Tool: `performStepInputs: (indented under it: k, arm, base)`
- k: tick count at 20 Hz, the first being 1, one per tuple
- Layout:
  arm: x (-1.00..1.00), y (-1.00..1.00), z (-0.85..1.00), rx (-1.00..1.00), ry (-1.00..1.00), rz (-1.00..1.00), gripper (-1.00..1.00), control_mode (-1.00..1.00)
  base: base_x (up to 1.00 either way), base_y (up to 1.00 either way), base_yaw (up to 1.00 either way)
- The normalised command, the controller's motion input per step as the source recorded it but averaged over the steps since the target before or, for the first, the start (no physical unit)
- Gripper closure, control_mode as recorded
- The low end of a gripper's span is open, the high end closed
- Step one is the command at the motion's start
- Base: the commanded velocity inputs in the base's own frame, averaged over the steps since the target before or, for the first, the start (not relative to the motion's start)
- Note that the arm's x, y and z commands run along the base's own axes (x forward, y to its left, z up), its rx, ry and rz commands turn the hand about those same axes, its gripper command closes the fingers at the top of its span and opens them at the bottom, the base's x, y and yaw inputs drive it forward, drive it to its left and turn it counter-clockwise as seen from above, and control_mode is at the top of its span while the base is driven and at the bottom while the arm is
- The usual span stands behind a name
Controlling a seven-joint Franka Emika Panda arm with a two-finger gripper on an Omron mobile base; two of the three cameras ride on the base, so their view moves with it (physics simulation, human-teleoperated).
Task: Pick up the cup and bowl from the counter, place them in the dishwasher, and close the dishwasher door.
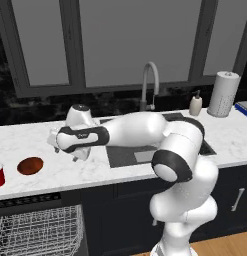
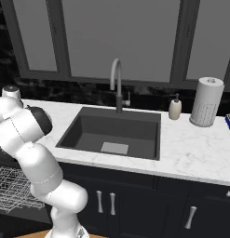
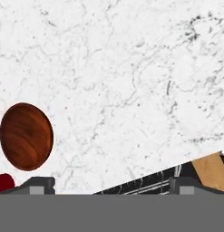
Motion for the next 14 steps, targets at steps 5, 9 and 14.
performStepInputs:
  k: [5, 9, 14]
  arm:
    - [0.43, 0.22, -0.07, 0.00, 0.00, 0.02, -1.00, -1.00]
    - [0.07, 0.17, 0.00, 0.00, 0.00, 0.00, -1.00, -1.00]
    - [0.00, 0.29, -0.01, 0.00, 0.00, 0.00, -1.00, -1.00]
  base:
    - [0.00, 0.00, 0.00]
    - [0.00, 0.00, 0.00]
    - [0.00, 0.00, 0.00]
